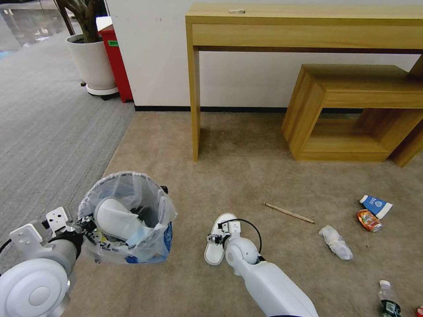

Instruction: Pick up the trash bin and place the garbage on the floor into it.

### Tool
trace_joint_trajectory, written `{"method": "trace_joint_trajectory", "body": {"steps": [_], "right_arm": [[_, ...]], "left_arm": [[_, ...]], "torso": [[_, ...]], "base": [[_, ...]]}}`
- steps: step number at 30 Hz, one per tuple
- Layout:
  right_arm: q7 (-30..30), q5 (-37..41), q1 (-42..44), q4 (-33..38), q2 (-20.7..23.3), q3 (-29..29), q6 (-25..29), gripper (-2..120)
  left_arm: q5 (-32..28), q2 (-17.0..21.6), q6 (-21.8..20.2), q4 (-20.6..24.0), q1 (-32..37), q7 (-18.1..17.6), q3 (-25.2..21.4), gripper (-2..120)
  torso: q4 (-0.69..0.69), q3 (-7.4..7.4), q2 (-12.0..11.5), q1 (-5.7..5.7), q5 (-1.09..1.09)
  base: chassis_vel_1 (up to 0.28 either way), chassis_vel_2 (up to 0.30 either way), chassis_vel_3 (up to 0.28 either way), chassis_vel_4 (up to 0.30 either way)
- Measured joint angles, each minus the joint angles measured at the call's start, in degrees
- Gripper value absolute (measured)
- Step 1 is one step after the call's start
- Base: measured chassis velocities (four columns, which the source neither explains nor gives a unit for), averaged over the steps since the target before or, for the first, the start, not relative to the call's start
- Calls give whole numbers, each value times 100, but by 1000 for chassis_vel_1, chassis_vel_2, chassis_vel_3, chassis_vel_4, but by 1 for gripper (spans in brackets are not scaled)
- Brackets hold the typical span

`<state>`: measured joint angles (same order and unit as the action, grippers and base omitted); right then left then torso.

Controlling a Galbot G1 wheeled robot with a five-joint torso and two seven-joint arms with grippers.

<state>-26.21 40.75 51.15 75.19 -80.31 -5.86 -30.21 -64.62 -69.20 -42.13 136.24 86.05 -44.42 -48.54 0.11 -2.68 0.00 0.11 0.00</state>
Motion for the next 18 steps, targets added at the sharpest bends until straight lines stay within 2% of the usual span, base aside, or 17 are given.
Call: {"method": "trace_joint_trajectory", "body": {"steps": [18], "right_arm": [[210,-231,-201,-414,-124,85,154,100]], "left_arm": [[0,9,0,-165,-128,51,86,1]], "torso": [[0,0,0,0,0]], "base": [[0,0,0,0]]}}
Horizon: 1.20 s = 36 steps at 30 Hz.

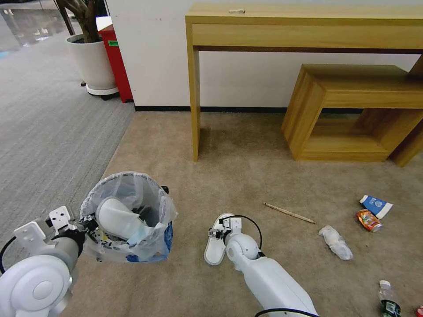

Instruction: Pick up the trash bin and place the garbage on the floor into it.

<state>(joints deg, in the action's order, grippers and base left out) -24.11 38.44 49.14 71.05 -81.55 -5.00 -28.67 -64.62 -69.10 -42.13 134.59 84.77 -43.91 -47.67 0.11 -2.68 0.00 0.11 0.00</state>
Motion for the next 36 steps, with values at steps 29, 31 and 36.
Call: {"method": "trace_joint_trajectory", "body": {"steps": [29,31,36], "right_arm": [[221,-305,-153,-511,-123,137,91,43],[224,-316,-141,-501,-114,143,87,43],[225,-318,-71,-350,-32,144,69,26]], "left_arm": [[8,-31,0,52,20,2,23,1],[9,-35,0,62,28,2,22,1],[18,-53,0,96,34,1,24,1]], "torso": [[0,0,0,0,0],[0,1,0,0,0],[0,0,0,0,0]], "base": [[0,0,0,0],[0,0,0,0],[0,0,0,0]]}}
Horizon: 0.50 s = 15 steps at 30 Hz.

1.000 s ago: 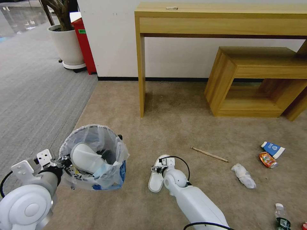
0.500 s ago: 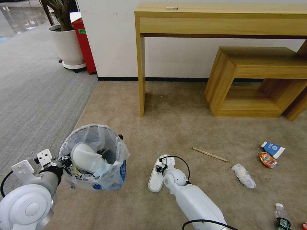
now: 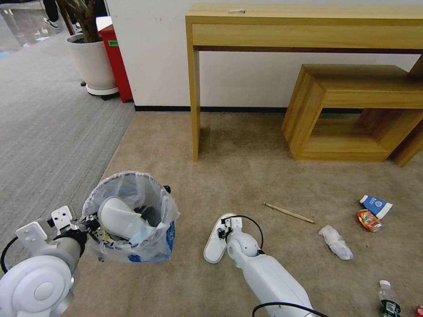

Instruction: Pick up the trash bin and place the garbage on the floor into it.

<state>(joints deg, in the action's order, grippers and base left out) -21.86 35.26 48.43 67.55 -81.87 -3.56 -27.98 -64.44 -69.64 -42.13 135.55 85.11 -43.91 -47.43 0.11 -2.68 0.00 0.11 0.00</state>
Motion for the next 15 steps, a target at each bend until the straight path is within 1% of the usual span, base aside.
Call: {"method": "trace_joint_trajectory", "body": {"steps": [1,2,5,7,8,15], "right_arm": [[0,2,18,35,29,0,-5,22],[0,2,18,35,29,0,-5,22],[-5,7,60,106,103,20,-11,5],[-5,9,70,121,119,25,-11,4],[-5,14,87,151,143,34,-10,0],[24,14,146,269,229,77,22,0]], "left_arm": [[2,-7,0,8,2,-1,6,1],[2,-7,0,8,2,-1,6,1],[12,-21,0,28,9,-6,18,1],[15,-23,0,30,10,-7,19,1],[21,-27,0,35,14,-9,19,1],[44,-45,0,78,35,-20,44,1]], "torso": [[0,0,0,0,0],[0,0,0,0,0],[0,0,0,0,0],[0,0,0,0,0],[0,0,0,0,0],[0,0,0,0,0]], "base": [[0,0,0,0],[0,0,0,0],[0,0,0,0],[0,0,0,0],[0,0,0,0],[0,0,0,0]]}}
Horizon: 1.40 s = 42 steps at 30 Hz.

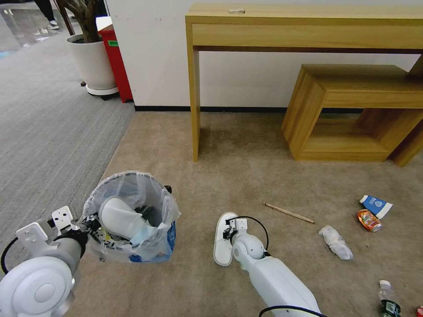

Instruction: Pick up the trash bin and place the garbage on the floor into it.

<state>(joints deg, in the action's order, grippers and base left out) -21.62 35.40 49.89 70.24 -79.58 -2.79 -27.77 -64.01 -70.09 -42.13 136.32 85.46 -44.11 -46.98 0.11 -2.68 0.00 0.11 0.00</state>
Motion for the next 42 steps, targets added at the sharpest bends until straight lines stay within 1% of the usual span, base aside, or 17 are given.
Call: {"method": "trace_joint_trajectory", "body": {"steps": [6,12,15,19,21,25,26,27,29,30,31,33,35,37,38,41,42], "right_arm": [[73,-66,101,241,107,60,109,0],[325,-232,306,930,396,204,437,0],[709,-421,506,1733,803,451,851,0],[891,-489,583,2155,1022,603,1049,0],[1132,-550,652,2733,1385,883,1345,0],[1394,-602,669,3064,1652,1069,1656,0],[1632,-625,668,3211,1764,1165,1908,0],[1688,-627,666,3237,1785,1180,1969,0],[2357,-585,608,3391,1901,1260,2623,0],[2357,-585,608,3391,1901,1260,2623,0],[2588,-540,577,3407,1908,1269,2824,0],[3259,-375,493,3375,1879,1259,3358,0],[3426,-331,465,3343,1862,1248,3492,0],[4246,-68,369,3226,1778,1164,3937,0],[4246,-68,369,3226,1778,1164,3937,0],[4925,113,256,3176,1673,1020,4213,0],[4925,113,256,3176,1673,1020,4213,0]], "left_arm": [[9,-1,0,48,41,-5,6,1],[9,-2,0,69,73,-7,39,1],[9,4,0,82,96,-9,131,1],[8,27,0,82,103,-9,179,1],[-21,79,0,74,129,40,239,1],[-54,128,0,74,147,94,291,1],[-95,166,0,74,155,119,319,1],[-114,177,0,74,156,123,326,1],[-307,270,0,84,157,126,379,1],[-307,270,0,84,157,126,379,1],[-393,306,0,88,161,116,403,1],[-572,397,0,92,191,99,512,1],[-593,420,0,92,202,104,551,1],[-600,529,0,74,250,172,755,1],[-600,529,0,74,250,172,755,1],[-605,609,0,48,254,236,926,1],[-605,609,0,48,254,236,926,1]], "torso": [[0,0,0,0,0],[0,0,0,0,-1],[0,0,0,0,0],[0,0,0,0,-2],[0,0,0,0,0],[1,0,0,0,-1],[1,0,0,0,0],[1,0,0,0,0],[0,0,0,0,-1],[0,0,0,0,-1],[0,0,0,0,0],[0,0,0,0,0],[0,0,0,0,0],[0,0,0,0,-1],[0,0,0,0,-1],[0,0,0,0,0],[0,0,0,0,0]], "base": [[0,0,0,0],[0,0,0,0],[0,0,0,0],[0,0,0,0],[0,0,0,0],[0,0,0,0],[0,0,0,0],[0,0,0,0],[0,0,0,0],[0,0,0,0],[0,0,0,0],[0,0,0,0],[0,0,0,0],[0,0,0,0],[0,0,0,0],[0,0,0,0],[0,0,0,0]]}}
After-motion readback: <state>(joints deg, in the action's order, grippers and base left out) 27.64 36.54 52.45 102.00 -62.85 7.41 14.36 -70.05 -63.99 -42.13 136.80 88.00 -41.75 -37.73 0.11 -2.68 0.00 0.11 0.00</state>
